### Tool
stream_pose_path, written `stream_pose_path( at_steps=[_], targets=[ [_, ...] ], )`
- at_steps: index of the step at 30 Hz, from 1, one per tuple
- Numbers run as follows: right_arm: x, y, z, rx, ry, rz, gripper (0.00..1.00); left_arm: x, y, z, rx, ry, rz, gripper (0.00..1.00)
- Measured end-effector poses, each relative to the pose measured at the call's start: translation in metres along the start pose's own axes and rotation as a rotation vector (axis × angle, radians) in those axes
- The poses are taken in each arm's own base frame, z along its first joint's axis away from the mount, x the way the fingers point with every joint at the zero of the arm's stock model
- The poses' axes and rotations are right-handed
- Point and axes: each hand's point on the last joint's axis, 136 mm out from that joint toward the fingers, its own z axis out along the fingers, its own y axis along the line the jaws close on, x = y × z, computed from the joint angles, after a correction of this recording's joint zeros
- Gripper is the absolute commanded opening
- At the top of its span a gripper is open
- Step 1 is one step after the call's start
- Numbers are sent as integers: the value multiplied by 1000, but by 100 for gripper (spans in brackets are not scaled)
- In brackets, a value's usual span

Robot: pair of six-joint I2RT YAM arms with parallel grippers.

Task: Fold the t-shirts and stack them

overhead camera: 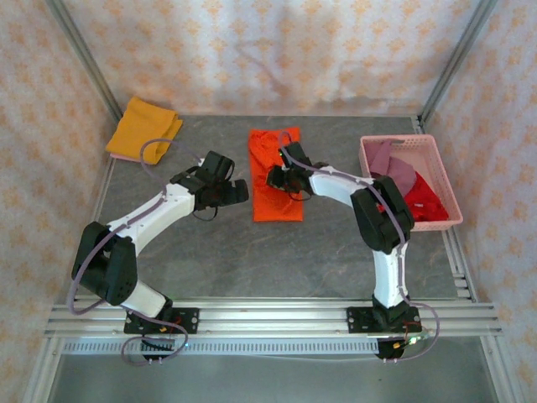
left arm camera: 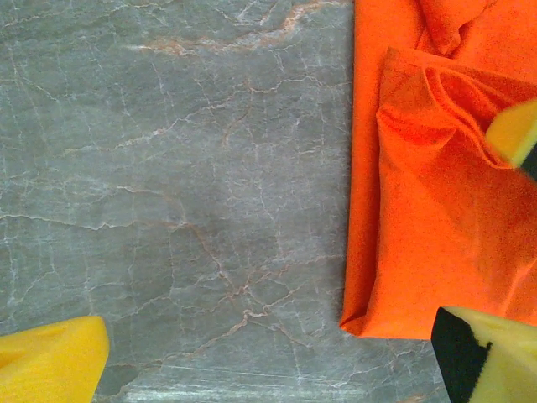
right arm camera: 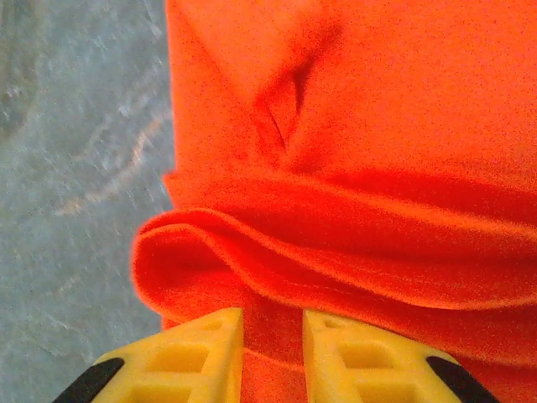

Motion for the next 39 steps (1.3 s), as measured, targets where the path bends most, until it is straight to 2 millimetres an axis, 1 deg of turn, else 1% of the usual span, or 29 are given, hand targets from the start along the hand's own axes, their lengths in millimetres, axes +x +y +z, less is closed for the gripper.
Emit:
stream_pose_path(
  at_steps=[3, 5, 7, 9, 12, 15, 17, 20, 23, 24, 26, 28, 30, 33, 34, 36, 39],
  targets=[
    [-25, 0, 9, 0, -32, 3, 28, 0, -2, 0, 12, 3, -1, 100],
    [-37, -7, 16, 14, -41, 8, 31, 0, -4, 0, 23, 4, -3, 100],
    [-46, -14, 18, 31, -45, 9, 36, 0, -7, 1, 40, 4, -5, 100],
    [-54, -19, 15, 45, -51, 7, 41, 2, -9, 3, 54, 6, -13, 100],
    [-66, -19, 7, 59, -82, -20, 48, 10, -12, 10, 88, 26, -36, 100],
    [-66, -20, -8, 76, -102, -41, 51, 20, -20, 23, 131, 60, -65, 96],
    [-58, -24, -25, 87, -108, -49, 49, 28, -27, 33, 158, 89, -79, 89],
    [-38, -35, -54, 93, -110, -49, 44, 40, -39, 46, 201, 130, -97, 78],
    [-13, -48, -76, 89, -96, -41, 43, 48, -49, 53, 233, 153, -106, 70],
    [-1, -54, -82, 89, -83, -37, 43, 50, -52, 54, 244, 155, -107, 68],
    [19, -65, -88, 87, -52, -23, 43, 52, -56, 58, 258, 158, -110, 64],
    [43, -75, -90, 83, -7, -4, 43, 56, -59, 64, 264, 172, -116, 59],
    [63, -84, -88, 79, 40, 20, 43, 60, -61, 71, 263, 182, -119, 57],
    [85, -92, -83, 66, 100, 55, 43, 68, -62, 78, 255, 201, -112, 51],
    [89, -92, -82, 55, 115, 65, 42, 71, -63, 80, 252, 208, -110, 50],
    [90, -87, -78, 24, 125, 75, 41, 76, -65, 83, 247, 218, -103, 47],
    [93, -84, -69, -3, 148, 89, 38, 80, -67, 84, 243, 223, -93, 46]
  ],
)
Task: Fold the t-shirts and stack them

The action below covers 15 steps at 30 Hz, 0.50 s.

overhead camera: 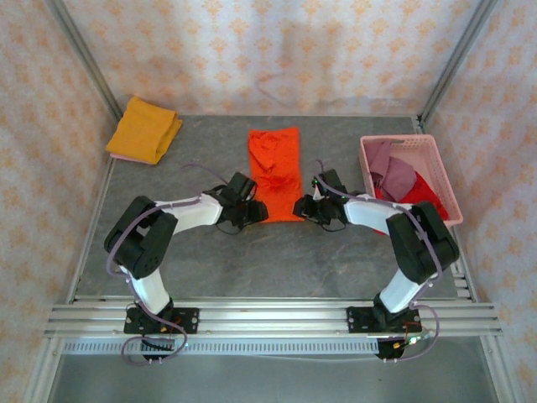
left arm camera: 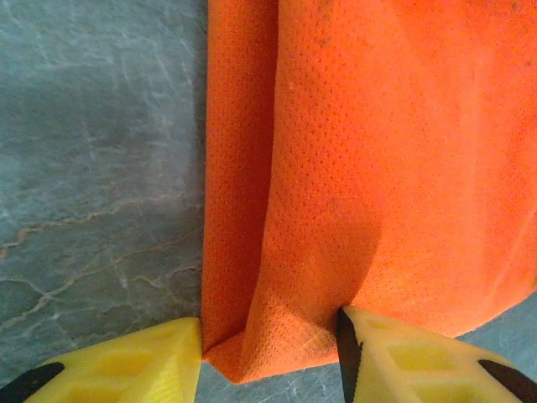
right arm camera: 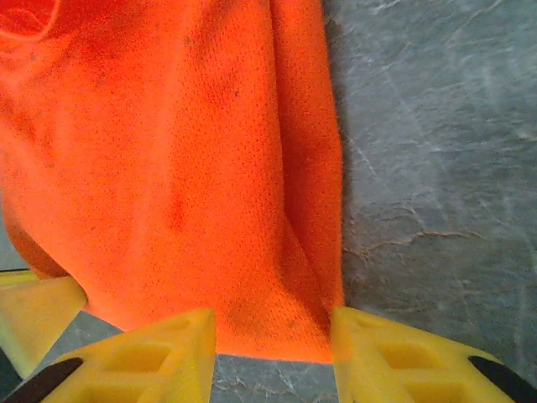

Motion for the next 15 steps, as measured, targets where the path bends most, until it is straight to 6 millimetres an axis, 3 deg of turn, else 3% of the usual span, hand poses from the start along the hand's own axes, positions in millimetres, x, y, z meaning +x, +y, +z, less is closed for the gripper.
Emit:
stream_pose_path(
  at_steps=[5, 10, 15],
  targets=[
    [3, -1, 9, -11, 27, 12, 37, 1, -1, 2, -6, 0, 0, 42],
    [3, 1, 11, -19, 36, 8, 29, 1, 6, 5, -34, -1, -19, 20],
    [4, 2, 13, -27, 47, 2, 8, -2, 3, 7, -28, -4, -15, 0]
  ],
)
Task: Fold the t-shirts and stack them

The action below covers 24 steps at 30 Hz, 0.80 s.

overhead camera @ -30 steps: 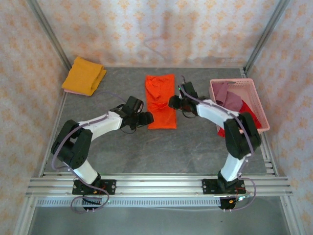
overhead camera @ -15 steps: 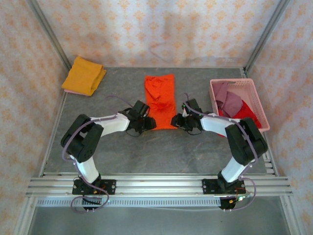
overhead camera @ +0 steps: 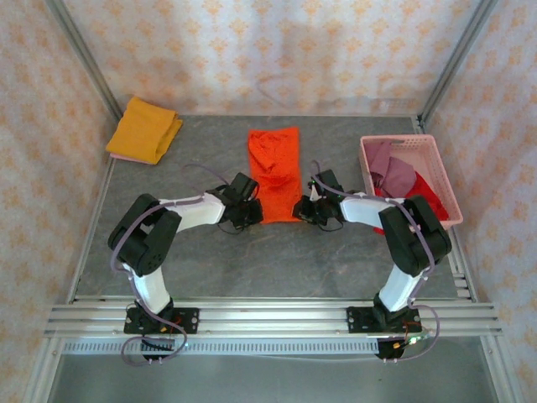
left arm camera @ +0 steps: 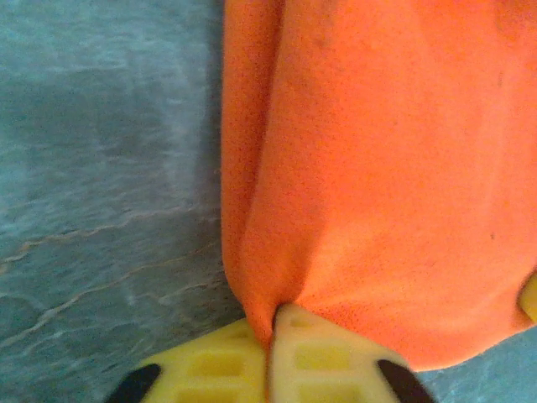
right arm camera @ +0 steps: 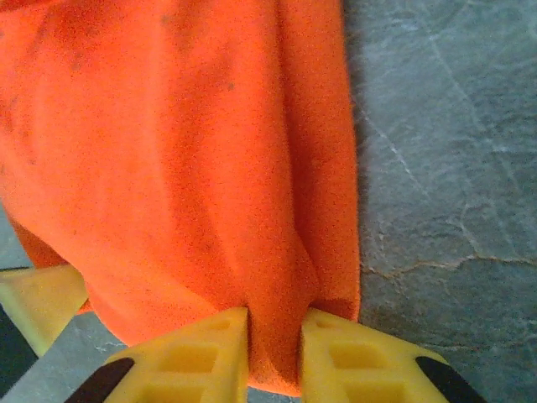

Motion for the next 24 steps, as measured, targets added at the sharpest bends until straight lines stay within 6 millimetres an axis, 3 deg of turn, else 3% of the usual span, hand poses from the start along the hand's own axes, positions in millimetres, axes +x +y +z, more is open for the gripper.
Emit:
stream_pose_path(
  at_steps=[2, 10, 18, 22, 23, 24],
  targets=[
    [0, -1, 0, 2, 2, -1, 0, -1, -1, 1, 4, -3, 4, 0],
    [8, 3, -16, -11, -10, -12, 0, 11, 4, -6, 0, 6, 12, 0],
    [69, 3, -38, -20, 51, -24, 0, 71, 20, -34, -3, 66, 48, 0],
    [94, 12, -52, -53, 59, -24, 0, 90, 24, -50, 2, 82, 39, 0],
    [96, 13, -55, -58, 56, -21, 3, 93, 24, -53, 5, 83, 37, 0],
    [98, 15, -59, -64, 50, -17, 15, 94, 24, -56, 8, 82, 32, 0]
  ],
)
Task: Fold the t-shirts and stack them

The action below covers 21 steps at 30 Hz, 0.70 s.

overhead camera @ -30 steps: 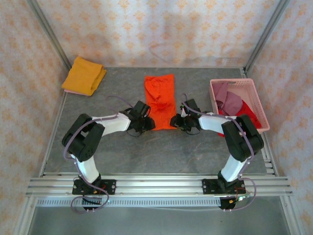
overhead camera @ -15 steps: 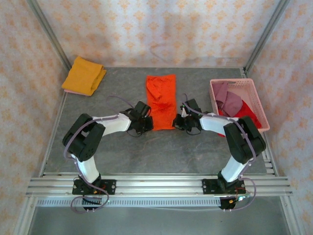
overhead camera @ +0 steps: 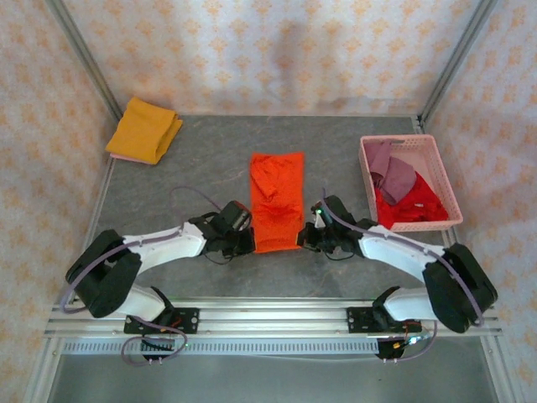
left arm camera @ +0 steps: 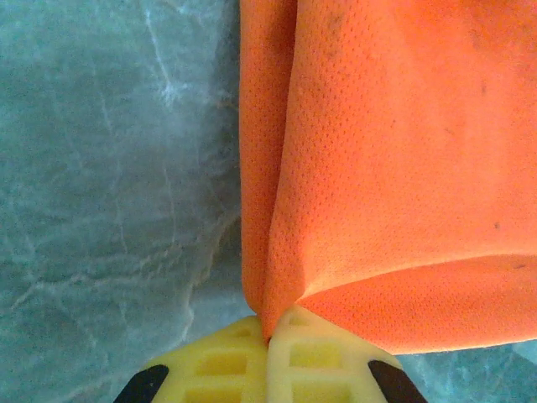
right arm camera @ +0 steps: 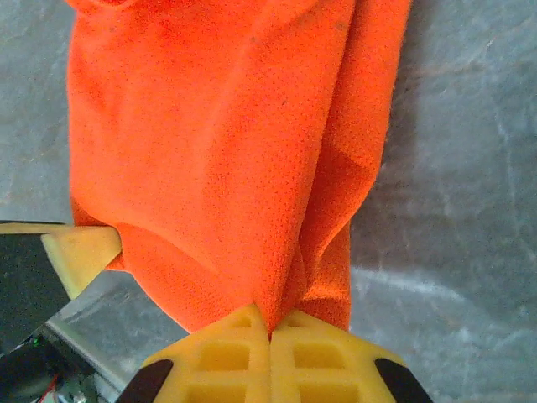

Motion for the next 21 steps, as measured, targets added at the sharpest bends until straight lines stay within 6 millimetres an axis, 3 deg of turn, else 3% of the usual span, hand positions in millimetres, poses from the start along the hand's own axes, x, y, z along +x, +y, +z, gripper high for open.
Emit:
stream_pose_path(
  at_steps=[3, 4, 7, 13, 17, 21],
  targets=[
    [-3, 1, -11, 9, -45, 15, 47, 1, 1, -8, -4, -11, -12, 0],
    [-6, 0, -15, 17, -66, 20, 53, 1, 4, -9, -16, -13, -15, 0],
    [-10, -1, -28, 30, -115, 32, 59, 3, 9, -10, -36, -8, -24, 0],
    [-1, -12, -29, 33, -132, 105, 58, 10, 18, -6, -54, 6, -62, 0],
    [27, -23, -13, 46, -68, 149, 41, 12, 22, -5, -59, 12, -81, 0],
    [40, -19, 2, 35, -25, 167, 37, 12, 21, -5, -55, 10, -85, 0]
  ],
)
